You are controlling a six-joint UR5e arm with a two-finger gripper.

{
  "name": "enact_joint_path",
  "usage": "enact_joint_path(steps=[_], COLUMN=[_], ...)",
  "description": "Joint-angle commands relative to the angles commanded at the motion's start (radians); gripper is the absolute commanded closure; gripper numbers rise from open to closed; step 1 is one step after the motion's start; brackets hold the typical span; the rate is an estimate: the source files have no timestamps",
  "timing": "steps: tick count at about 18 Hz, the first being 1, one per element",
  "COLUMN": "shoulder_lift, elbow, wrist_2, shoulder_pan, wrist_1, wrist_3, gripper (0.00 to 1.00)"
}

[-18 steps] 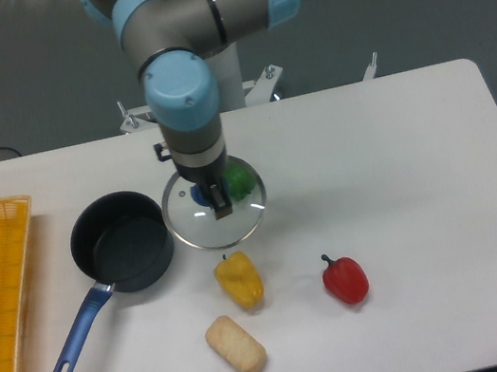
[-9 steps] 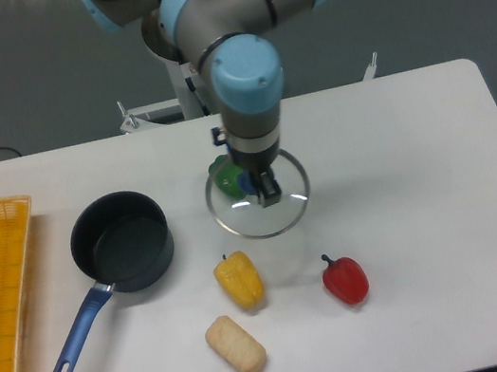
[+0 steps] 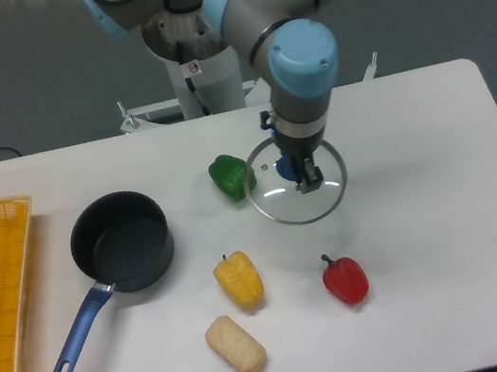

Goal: Place the lid on the table
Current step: 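Move the held glass lid further past the green pepper and lower it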

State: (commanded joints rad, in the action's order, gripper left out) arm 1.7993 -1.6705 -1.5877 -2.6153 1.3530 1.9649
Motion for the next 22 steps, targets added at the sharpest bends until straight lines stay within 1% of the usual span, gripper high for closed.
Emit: enact_joint_path(steps=[3, 7, 9, 11, 13, 15, 19, 22], shoulder_lift=[0.024, 0.052, 0.075, 0.084, 0.101, 0.120, 0.150, 0.176], elbow=[-0.002, -0.002, -0.003, -0.008, -0.008, -0.008, -0.006, -0.006], wrist_2=[-0.003, -0.020, -0.021, -0.021, -0.023, -0.021, -0.021, -0.021], shoulder_pan=[-0.017, -0.035, -0.045, -0.055, -0.068, -0.071, -0.077, -0.098], wrist_1=[-0.035, -0.066, -0.106, -0.133, -0.147, -0.173, -0.199, -0.219], wrist_3=[0.023, 0.048, 0.061, 0.077, 0.083, 0.084, 0.084, 0.098], gripper=[0.32, 0.32, 0.32, 0.32, 0.33, 0.33, 0.33, 0.33])
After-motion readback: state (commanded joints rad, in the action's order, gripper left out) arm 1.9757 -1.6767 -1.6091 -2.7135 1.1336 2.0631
